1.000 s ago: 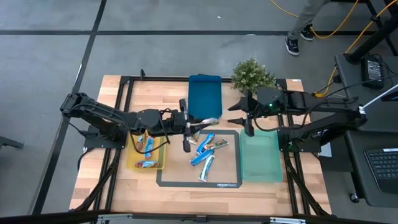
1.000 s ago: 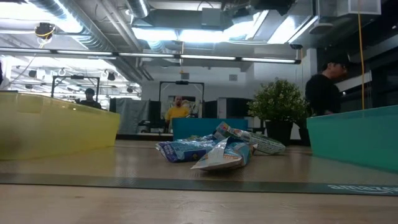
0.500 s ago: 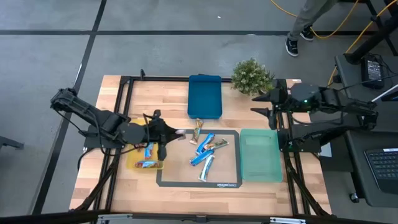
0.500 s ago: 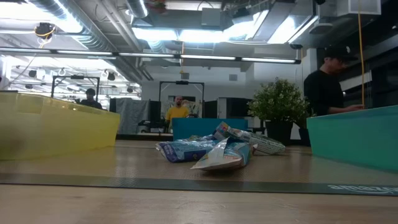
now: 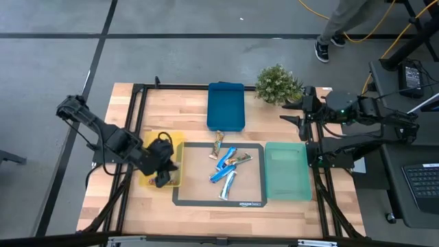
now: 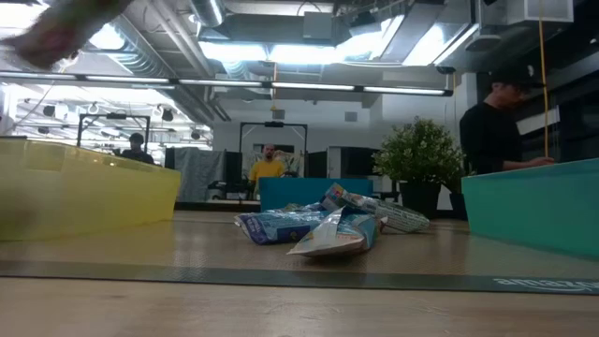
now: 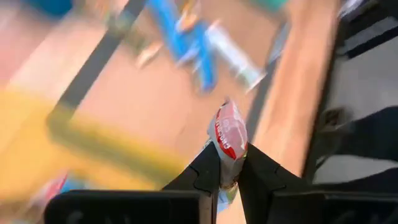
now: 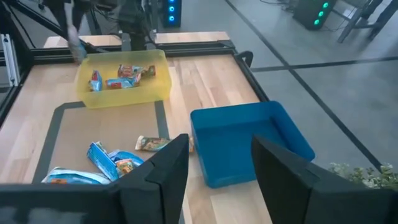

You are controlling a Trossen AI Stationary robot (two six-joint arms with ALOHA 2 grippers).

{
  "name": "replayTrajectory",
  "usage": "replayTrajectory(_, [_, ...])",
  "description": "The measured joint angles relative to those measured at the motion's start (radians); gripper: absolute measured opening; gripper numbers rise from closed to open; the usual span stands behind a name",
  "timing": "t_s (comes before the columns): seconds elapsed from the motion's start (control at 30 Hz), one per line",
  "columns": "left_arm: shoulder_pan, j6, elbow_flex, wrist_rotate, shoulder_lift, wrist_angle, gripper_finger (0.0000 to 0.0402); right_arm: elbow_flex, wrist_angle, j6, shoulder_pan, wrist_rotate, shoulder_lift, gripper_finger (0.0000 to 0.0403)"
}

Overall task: Pick and place Granola Bars by type
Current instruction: Put the red granola bar into the yellow bin

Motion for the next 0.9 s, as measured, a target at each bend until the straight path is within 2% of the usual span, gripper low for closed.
replayTrajectory(0.1, [-0.012,-0.09,0.0,-0.002,0.0,-0.087,0.0035,0.0,0.0,-0.019,0.0,0.0,0.0,0.0177])
replayTrajectory(0.33, [-0.014,-0.186,0.0,-0.007,0.0,-0.107,0.0034,0.0,0.002,-0.052,0.0,0.0,0.0,0.0177])
replayTrajectory(0.57, [-0.011,-0.322,-0.008,-0.081,-0.001,-0.225,0.0035,0.0,0.003,-0.052,0.0,0.0,0.0,0.0177])
replayTrajectory(0.8, [0.01,-0.445,-0.152,0.051,-0.029,-0.104,0.0034,0.0,0.003,-0.052,0.0,0.0,0.001,0.0177])
replayTrajectory(0.9, [0.028,-0.464,-0.186,0.054,-0.03,-0.051,0.0035,0.0,0.003,-0.053,0.0,0.0,0.001,0.0177])
